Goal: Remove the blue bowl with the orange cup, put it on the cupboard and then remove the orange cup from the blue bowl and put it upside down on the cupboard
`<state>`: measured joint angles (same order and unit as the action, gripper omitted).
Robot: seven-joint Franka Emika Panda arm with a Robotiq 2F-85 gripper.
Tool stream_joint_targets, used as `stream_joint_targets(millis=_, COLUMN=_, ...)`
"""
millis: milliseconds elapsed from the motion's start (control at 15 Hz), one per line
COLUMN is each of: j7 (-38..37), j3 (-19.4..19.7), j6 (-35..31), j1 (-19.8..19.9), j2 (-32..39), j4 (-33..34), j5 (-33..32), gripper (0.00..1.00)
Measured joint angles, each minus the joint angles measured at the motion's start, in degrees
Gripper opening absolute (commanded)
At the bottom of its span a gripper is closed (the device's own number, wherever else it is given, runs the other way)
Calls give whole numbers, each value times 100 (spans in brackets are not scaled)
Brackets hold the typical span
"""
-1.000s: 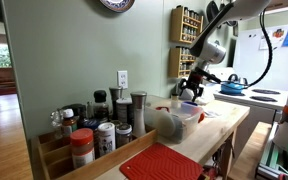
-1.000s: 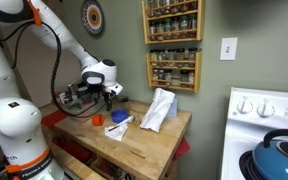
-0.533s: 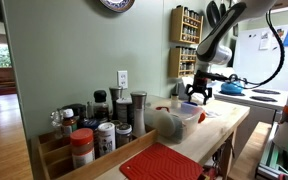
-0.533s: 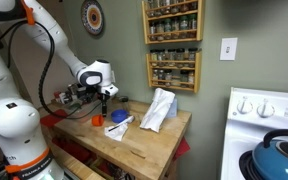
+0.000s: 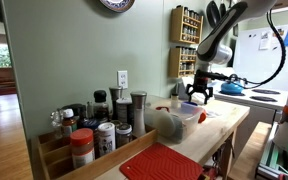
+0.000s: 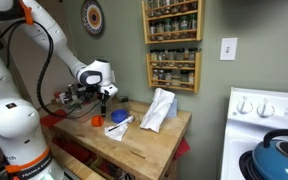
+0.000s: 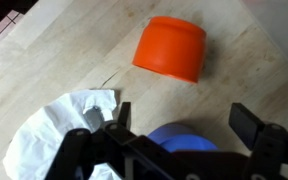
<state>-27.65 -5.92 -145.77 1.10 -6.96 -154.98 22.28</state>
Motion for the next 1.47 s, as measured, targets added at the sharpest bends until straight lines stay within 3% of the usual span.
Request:
stream_joint_targets(millis=400, j7=-39, j3=69, j6=544, j1=-116, j2=-18, j4=10, j5=580, gripper=100)
stream_joint_targets(millis=667, j7=-39, j3=66, j6=566, j1=-287, j2=24, j4=-45, j5=980, gripper=100)
stream_joint_targets(millis=1067, j7=-33, j3=64, j6=572, j1=-378, j2=214, j4=-206, j5=1085, gripper=100)
stream_joint_targets(millis=1467, j7=439, j3=64, j6=525, j1=-465, j2=427, j4=-125, j5=1807, gripper=100)
